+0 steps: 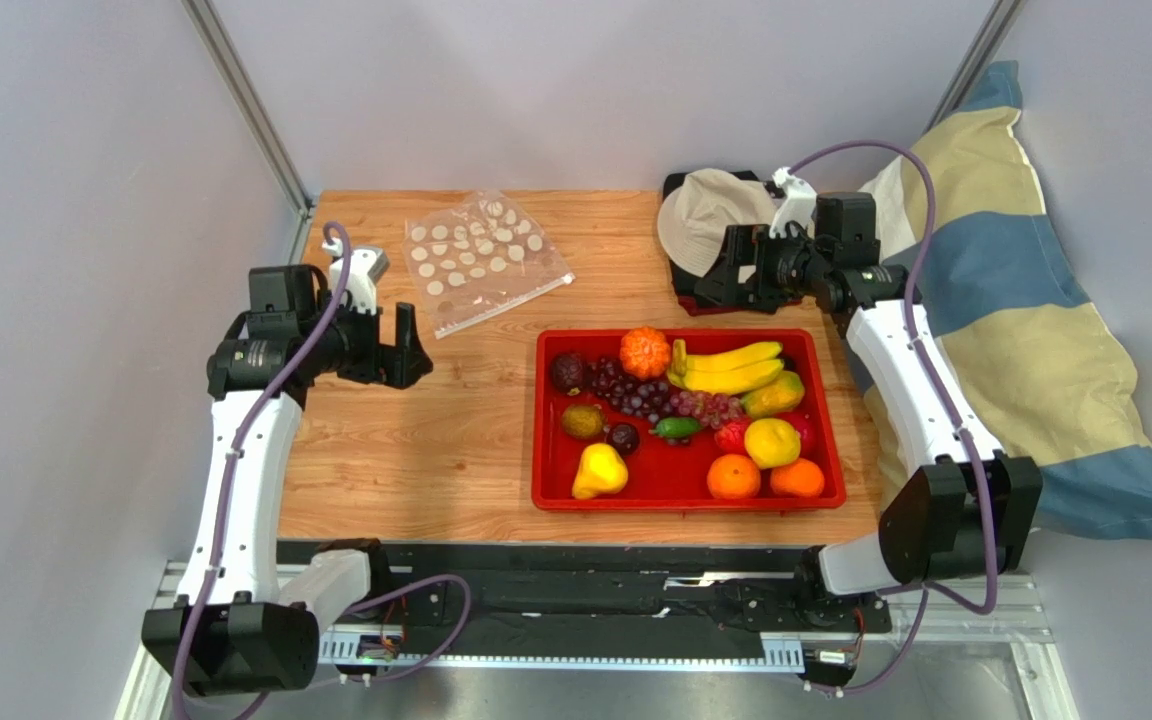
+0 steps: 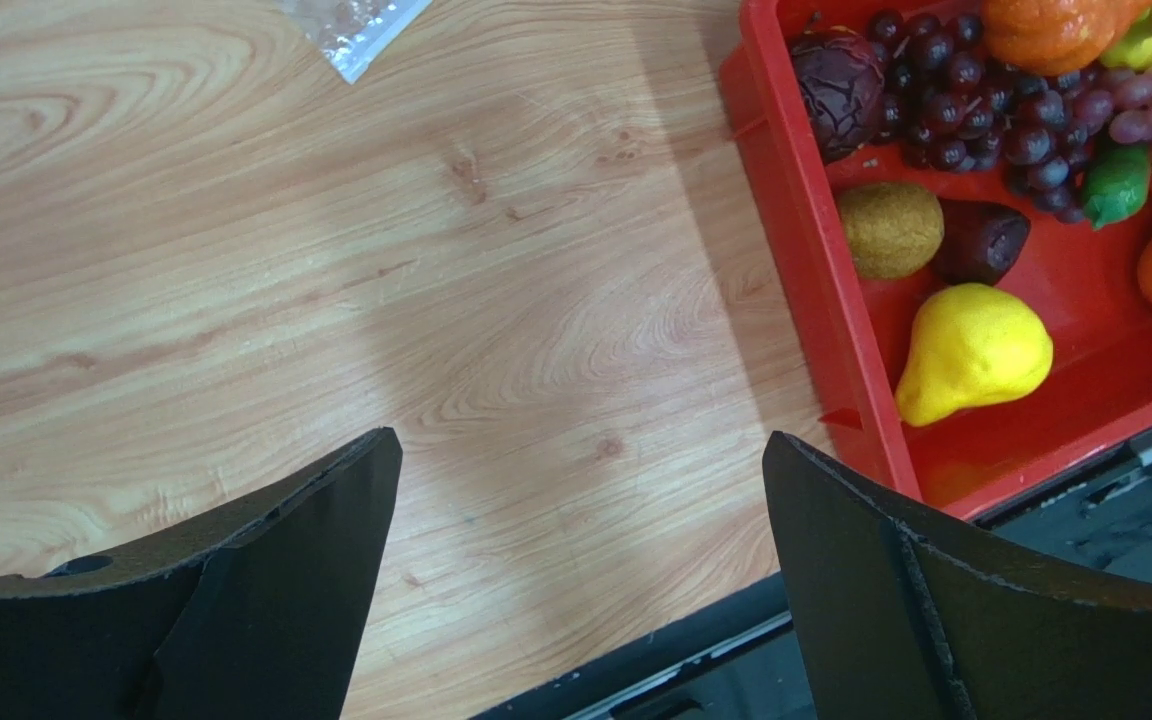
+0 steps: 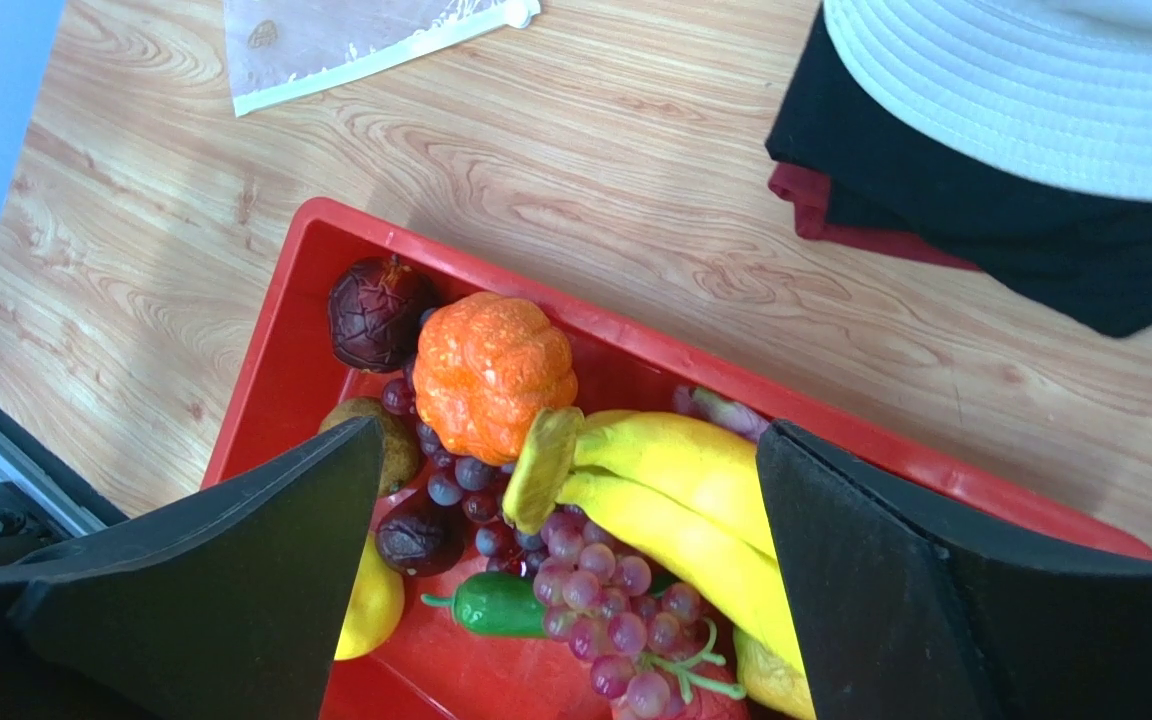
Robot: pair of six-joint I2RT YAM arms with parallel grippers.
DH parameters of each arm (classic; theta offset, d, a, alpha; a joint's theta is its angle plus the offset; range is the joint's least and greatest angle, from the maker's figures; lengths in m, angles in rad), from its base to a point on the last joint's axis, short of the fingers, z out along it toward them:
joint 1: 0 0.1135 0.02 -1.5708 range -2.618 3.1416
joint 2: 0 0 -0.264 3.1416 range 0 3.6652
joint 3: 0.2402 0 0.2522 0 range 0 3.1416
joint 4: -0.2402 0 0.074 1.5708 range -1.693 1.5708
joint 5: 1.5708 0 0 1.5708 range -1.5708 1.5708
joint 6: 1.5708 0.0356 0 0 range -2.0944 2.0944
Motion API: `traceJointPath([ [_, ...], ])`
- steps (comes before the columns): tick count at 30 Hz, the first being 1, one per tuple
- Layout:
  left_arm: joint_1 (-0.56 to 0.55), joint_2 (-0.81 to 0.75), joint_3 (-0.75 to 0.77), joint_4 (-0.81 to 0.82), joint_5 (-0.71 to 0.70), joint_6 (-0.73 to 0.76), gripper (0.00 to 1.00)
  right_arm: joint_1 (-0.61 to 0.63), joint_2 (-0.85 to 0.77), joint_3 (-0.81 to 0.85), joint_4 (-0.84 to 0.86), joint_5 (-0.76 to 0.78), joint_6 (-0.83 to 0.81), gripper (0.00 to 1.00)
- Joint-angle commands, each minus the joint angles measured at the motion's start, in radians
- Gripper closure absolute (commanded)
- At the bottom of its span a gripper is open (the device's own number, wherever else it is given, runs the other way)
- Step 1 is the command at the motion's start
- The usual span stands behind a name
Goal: Place the food in the zip-top bag and seal the zipper
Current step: Pick up the zipper food storage bag at the center of the board.
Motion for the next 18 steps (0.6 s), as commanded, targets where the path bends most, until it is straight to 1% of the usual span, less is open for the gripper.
traceJointPath([
  [1,-0.028,-0.036,-0.013,0.071,-0.099,-0.001,0.01,0.022,0.025,0.064,0.027,-0.015,-0.045,0.0],
  [4,-0.028,-0.01,0.013,0.119,-0.148,-0.015,0.01,0.022,0.03,0.067,0.011,-0.007,-0.047,0.0],
  [9,-0.027,0.08,0.125,0.148,-0.171,0.057,0.01,-0.015,0.036,0.061,0.025,-0.025,0.041,0.0],
  [11,-0.027,0.117,0.145,0.173,-0.179,0.072,0.01,-0.023,0.03,0.059,0.033,-0.033,0.058,0.0],
  [13,-0.028,0.148,0.172,0.196,-0.164,0.114,0.01,-0.03,0.024,0.058,0.031,-0.026,0.055,0.0],
  [17,-0.056,0.267,0.217,0.242,-0.144,0.189,0.01,-0.044,0.012,0.061,0.022,-0.016,0.023,0.0],
  [18,-0.068,0.295,0.24,0.246,-0.112,0.228,0.01,-0.047,0.012,0.062,0.021,-0.012,0.007,0.0],
])
